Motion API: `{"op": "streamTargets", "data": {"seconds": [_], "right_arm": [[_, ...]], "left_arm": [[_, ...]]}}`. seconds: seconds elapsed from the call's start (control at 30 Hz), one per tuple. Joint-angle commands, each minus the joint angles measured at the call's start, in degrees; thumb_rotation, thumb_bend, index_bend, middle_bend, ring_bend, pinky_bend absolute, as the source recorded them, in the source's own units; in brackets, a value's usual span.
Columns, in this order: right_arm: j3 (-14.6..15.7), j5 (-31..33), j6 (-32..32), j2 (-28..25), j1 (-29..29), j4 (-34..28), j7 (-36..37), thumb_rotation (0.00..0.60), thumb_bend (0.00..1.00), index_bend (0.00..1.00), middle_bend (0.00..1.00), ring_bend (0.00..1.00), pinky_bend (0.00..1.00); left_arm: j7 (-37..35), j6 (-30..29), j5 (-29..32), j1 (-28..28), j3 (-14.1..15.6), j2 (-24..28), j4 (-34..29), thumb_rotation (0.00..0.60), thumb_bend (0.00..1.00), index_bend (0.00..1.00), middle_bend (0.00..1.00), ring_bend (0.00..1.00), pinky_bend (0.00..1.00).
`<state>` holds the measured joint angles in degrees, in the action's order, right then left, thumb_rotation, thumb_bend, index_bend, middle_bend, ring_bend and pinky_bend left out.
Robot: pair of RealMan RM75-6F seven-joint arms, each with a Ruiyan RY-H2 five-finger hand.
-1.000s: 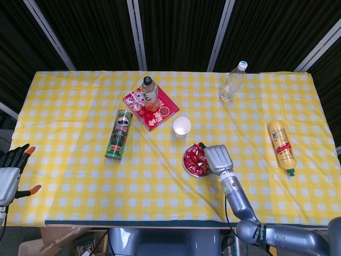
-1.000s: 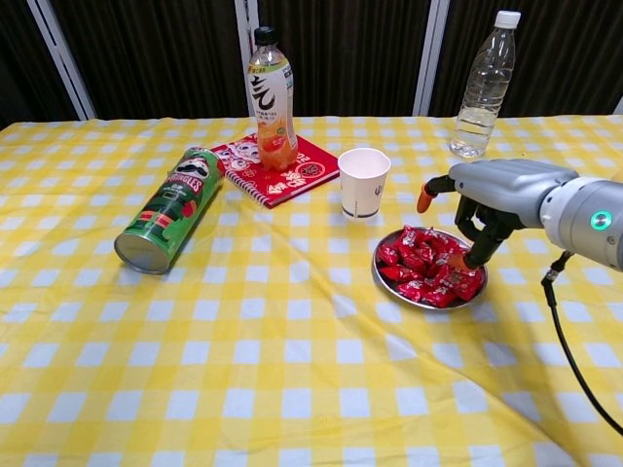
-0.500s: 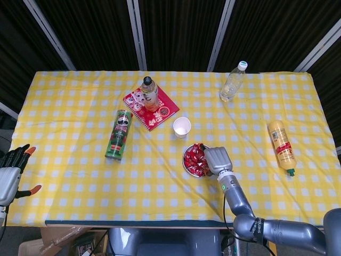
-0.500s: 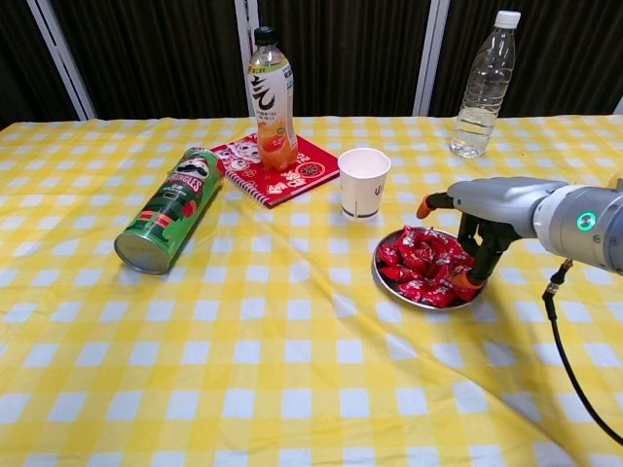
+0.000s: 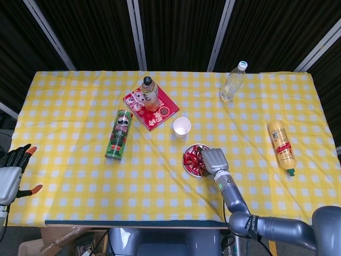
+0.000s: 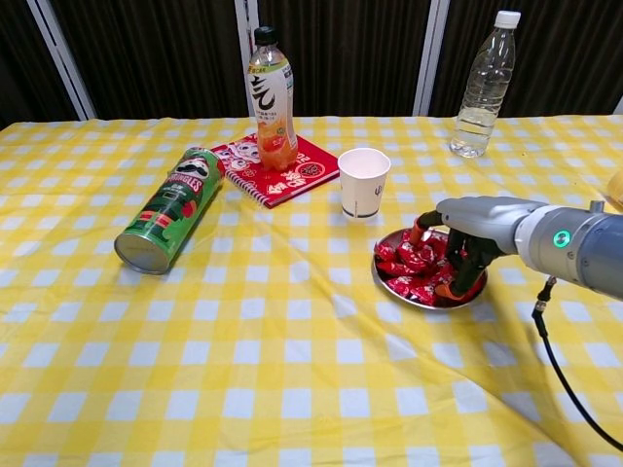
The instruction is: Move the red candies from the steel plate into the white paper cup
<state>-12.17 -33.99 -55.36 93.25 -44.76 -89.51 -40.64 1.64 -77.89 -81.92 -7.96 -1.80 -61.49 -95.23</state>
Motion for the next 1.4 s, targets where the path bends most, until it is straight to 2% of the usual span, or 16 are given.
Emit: {"op": "streamTargets", "data": {"seconds": [0.03,0.13,0.3,0.4,0.63,0.83,1.07,1.17,1.4], "right_arm": [[0.0,-0.8,1.0,1.5,-0.2,2.2,2.2,0.600,0.32,0.32,0.82,0.91,0.93],[-0.3,-2.1,1.6,3.0,-0.3,4.4,4.7,0.600,0.33,0.42,0.82,0.91,0.93],[-0.7,-4.7,2.2,4.8,0.0,7.7,8.8,0.600,0.48,0.61,0.82,0.91,0.93],[-0.9,-6.7,2.1,5.6,0.3,9.4,11.4,0.600,0.53,0.68,0.82,0.91,0.93],[-1.6,-11.5,0.6,5.6,1.2,10.1,15.8,0.600,0.55,0.69,0.82,0.91,0.93],[-3.1,-14.3,-2.3,1.7,1.5,4.1,16.0,0.600,0.55,0.69,0.82,0.91,0.93],[-4.7,-13.3,-3.9,-1.3,0.9,-0.4,13.9,0.600,0.55,0.69,0.82,0.91,0.93],[-6.4,-11.7,-4.0,-2.2,-0.1,-1.5,13.0,0.600,0.55,0.69,0.82,0.91,0.93],[-9.5,-6.0,-2.5,-2.7,-3.4,-0.5,10.7,0.600,0.55,0.69,0.82,0.91,0.93]], "left_arm": [[0.0,0.0,0.0,0.0,0.0,0.0,0.0,0.600,0.02,0.00,0.00,0.00,0.00],[0.2,0.1,0.1,-0.1,0.0,0.0,-0.3,0.600,0.02,0.00,0.00,0.00,0.00],[0.1,0.1,0.3,0.0,0.0,0.1,-0.3,0.600,0.02,0.00,0.00,0.00,0.00],[0.0,0.1,0.3,-0.1,0.0,0.1,-0.3,0.600,0.02,0.00,0.00,0.00,0.00],[-0.2,0.1,0.1,-0.1,0.1,0.1,-0.2,0.600,0.02,0.00,0.00,0.00,0.00],[-0.3,0.2,0.3,-0.1,0.1,0.2,-0.5,0.600,0.02,0.00,0.00,0.00,0.00],[-0.2,0.5,0.6,-0.2,0.0,0.2,-0.8,0.600,0.02,0.00,0.00,0.00,0.00],[-0.2,0.7,0.8,-0.2,0.1,0.3,-0.9,0.600,0.02,0.00,0.00,0.00,0.00],[-0.8,1.5,1.2,-0.5,0.1,0.4,-1.1,0.600,0.02,0.00,0.00,0.00,0.00]]}}
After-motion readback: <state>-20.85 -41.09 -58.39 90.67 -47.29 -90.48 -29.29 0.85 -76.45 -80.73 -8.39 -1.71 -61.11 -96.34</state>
